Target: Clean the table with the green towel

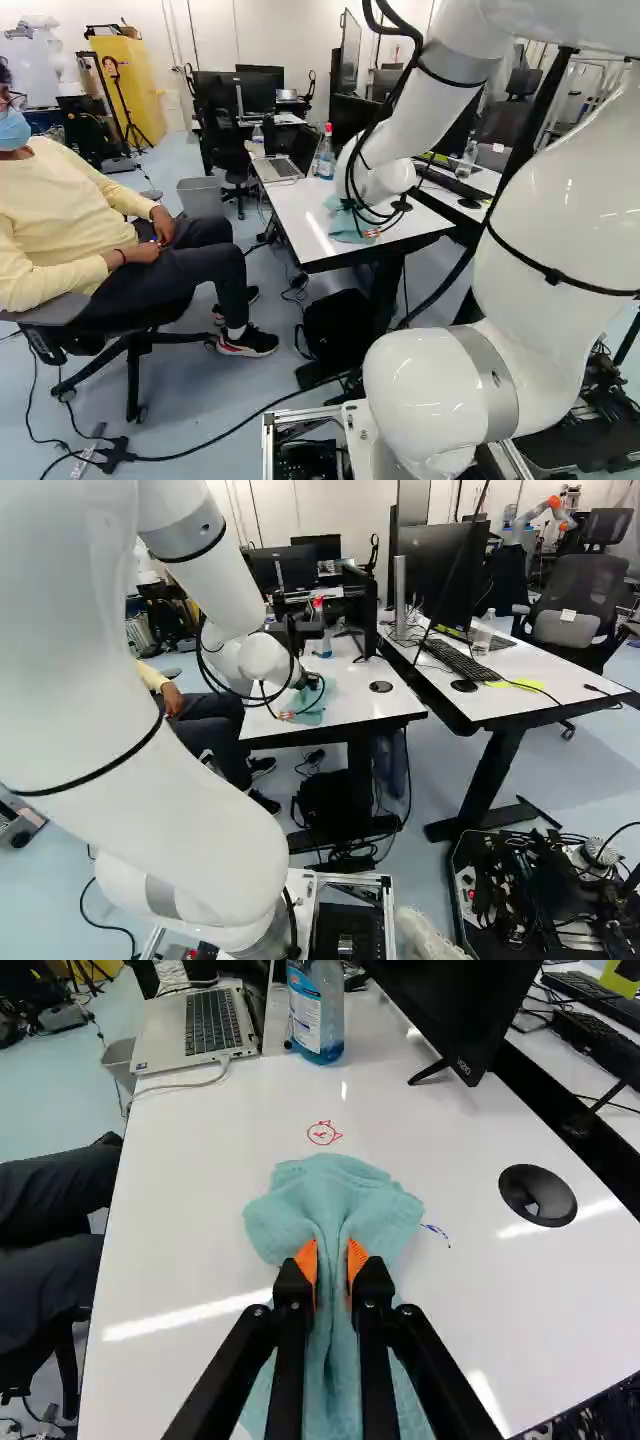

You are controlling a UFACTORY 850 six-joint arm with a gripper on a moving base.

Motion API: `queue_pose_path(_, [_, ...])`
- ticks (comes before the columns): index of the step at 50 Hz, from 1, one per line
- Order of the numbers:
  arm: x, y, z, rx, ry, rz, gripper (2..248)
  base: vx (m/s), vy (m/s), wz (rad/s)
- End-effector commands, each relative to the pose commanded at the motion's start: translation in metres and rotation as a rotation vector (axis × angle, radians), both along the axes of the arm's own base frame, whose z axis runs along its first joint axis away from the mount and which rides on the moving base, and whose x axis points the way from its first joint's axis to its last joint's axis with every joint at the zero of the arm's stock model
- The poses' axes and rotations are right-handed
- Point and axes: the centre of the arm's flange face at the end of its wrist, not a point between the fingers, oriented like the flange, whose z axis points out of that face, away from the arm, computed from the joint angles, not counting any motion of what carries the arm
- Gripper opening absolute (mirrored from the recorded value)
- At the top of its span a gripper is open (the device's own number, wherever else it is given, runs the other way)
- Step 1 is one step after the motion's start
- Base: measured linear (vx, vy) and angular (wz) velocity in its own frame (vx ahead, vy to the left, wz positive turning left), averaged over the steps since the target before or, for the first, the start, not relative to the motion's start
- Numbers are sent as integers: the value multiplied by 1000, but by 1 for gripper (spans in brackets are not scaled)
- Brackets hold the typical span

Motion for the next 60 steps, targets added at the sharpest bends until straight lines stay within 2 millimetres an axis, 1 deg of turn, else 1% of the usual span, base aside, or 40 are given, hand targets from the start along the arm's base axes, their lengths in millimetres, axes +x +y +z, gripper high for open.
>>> queue_pose_path(60, [-7, 0, -8, 5, 114, 1, 54, 0, 0, 0])
